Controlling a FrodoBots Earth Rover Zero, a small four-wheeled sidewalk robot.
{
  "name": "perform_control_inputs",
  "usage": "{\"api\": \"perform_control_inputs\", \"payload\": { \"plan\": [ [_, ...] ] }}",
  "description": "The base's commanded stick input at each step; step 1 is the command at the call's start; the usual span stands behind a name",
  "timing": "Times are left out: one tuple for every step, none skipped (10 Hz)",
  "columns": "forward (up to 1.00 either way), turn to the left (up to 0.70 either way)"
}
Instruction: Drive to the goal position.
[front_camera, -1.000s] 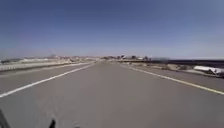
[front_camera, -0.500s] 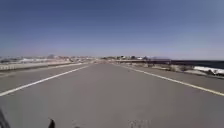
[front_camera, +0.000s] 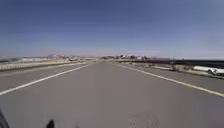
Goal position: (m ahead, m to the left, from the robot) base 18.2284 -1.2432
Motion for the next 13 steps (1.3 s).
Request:
{"api": "perform_control_inputs", "payload": {
  "plan": [
    [1.0, 0.0],
    [1.0, 0.0],
    [1.0, 0.01],
    [1.0, 0.14],
    [1.0, 0.26],
    [1.0, 0.0],
    [1.0, 0.0],
    [1.0, 0.0],
    [1.0, 0.0],
    [1.0, 0.0],
    [1.0, 0.0],
    [1.0, 0.0],
    [1.0, 0.0]
  ]
}}
